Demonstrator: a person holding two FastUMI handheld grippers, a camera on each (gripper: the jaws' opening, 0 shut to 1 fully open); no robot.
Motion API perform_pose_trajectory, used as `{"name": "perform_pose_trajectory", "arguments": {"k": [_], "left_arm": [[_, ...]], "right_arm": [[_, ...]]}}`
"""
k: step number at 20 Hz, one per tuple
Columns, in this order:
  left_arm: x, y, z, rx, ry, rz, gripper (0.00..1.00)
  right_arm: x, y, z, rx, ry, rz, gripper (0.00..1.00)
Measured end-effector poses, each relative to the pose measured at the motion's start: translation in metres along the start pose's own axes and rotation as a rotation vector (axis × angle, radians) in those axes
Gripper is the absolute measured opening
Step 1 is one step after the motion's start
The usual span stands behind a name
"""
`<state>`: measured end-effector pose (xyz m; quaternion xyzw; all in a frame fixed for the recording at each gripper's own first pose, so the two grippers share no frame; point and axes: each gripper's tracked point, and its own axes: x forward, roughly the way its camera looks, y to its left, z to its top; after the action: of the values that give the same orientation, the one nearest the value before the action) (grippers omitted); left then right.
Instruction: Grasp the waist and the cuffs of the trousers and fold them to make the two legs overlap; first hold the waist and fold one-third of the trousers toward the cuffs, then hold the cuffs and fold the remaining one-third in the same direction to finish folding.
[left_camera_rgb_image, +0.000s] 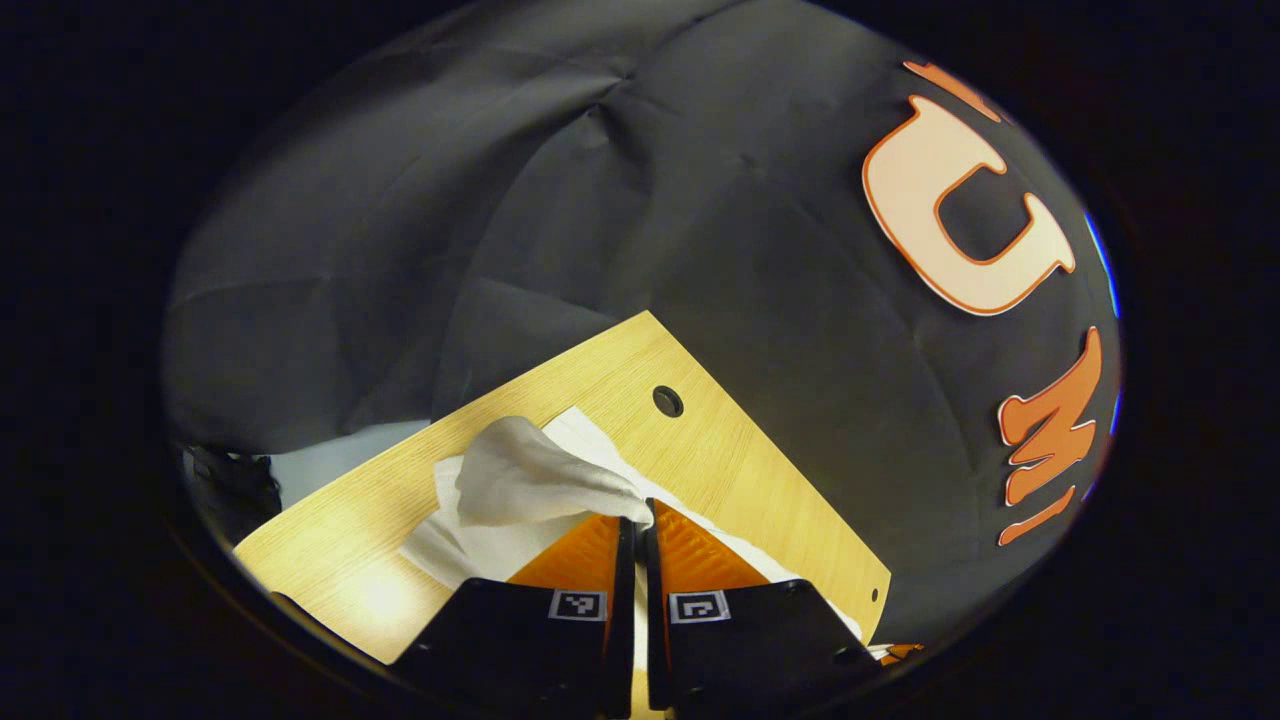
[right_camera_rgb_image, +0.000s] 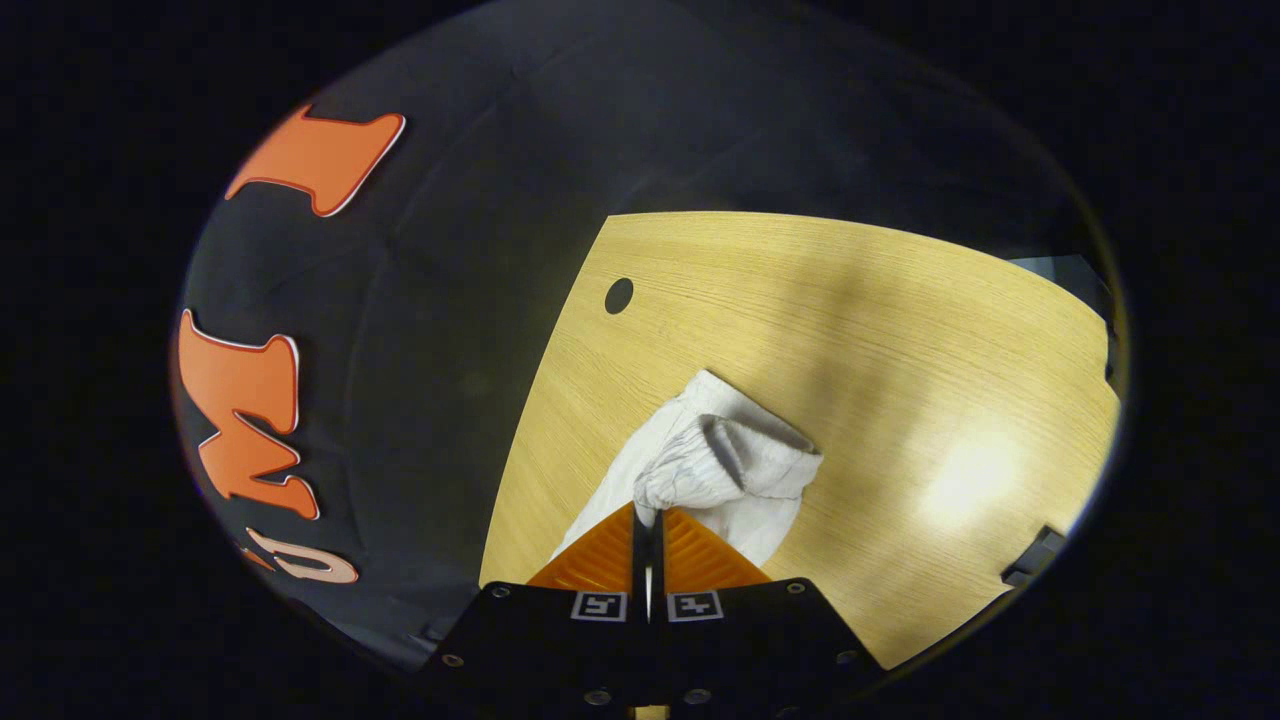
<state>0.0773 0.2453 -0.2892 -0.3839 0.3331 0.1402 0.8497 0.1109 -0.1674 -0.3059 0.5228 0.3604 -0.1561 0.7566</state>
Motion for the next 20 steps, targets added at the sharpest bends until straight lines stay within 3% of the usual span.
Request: {"name": "perform_pose_trajectory", "arguments": {"k": [9,14,17,18,19,20], "left_arm": [[0.074,0.017,0.0,-0.048,0.076,0.053,0.09],[0.098,0.015,-0.003,-0.15,0.083,0.042,0.09],[0.094,0.01,0.002,-0.2,0.08,0.007,0.1],[0.1,0.006,0.004,-0.201,0.076,-0.006,0.16],[0.1,0.005,0.011,-0.191,0.058,-0.012,0.09],[0.099,0.004,0.016,-0.176,0.039,-0.008,0.12]], "right_arm": [[0.07,0.017,0.013,0.059,0.009,-0.069,0.01],[0.087,0.021,0.018,0.137,-0.01,-0.096,0.01],[0.085,0.029,0.03,0.201,-0.053,-0.069,0.04],[0.084,0.031,0.034,0.211,-0.071,-0.051,0.05],[0.082,0.037,0.038,0.222,-0.084,-0.025,0.09],[0.079,0.043,0.047,0.235,-0.107,0.002,0.11]]}}
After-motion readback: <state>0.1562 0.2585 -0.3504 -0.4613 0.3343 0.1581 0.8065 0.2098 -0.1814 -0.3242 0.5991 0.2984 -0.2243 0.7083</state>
